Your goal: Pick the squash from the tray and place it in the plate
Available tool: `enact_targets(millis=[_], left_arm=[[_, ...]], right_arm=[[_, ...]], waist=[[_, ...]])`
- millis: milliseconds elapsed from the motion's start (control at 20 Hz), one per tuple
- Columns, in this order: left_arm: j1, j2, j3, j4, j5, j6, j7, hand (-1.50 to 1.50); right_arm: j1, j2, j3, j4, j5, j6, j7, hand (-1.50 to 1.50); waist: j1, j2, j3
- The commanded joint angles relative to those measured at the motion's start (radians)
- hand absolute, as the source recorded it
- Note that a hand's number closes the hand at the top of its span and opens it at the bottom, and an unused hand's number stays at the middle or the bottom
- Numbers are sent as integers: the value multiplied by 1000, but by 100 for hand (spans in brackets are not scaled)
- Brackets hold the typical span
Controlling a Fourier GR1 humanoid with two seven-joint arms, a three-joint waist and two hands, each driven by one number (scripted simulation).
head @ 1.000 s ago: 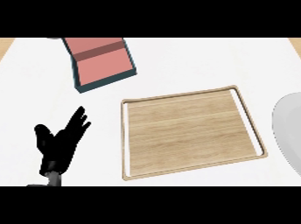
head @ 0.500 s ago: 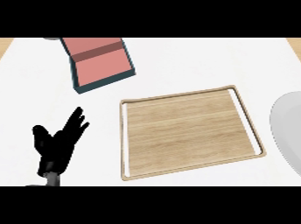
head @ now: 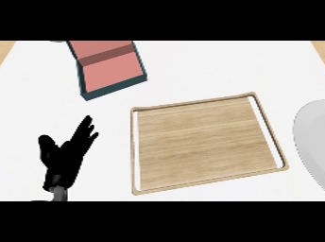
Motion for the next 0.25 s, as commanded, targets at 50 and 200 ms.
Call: enact_targets(millis=[50, 200], left_arm=[[2, 3, -1, -23, -17, 4, 51, 0], [11, -22, 6, 4, -3, -9, 15, 0]], right_arm=[[179, 16, 169, -98, -54, -90, -24, -150], [205, 16, 229, -101, -40, -132, -53, -150]], waist=[[-3, 3, -2], [0, 4, -2]])
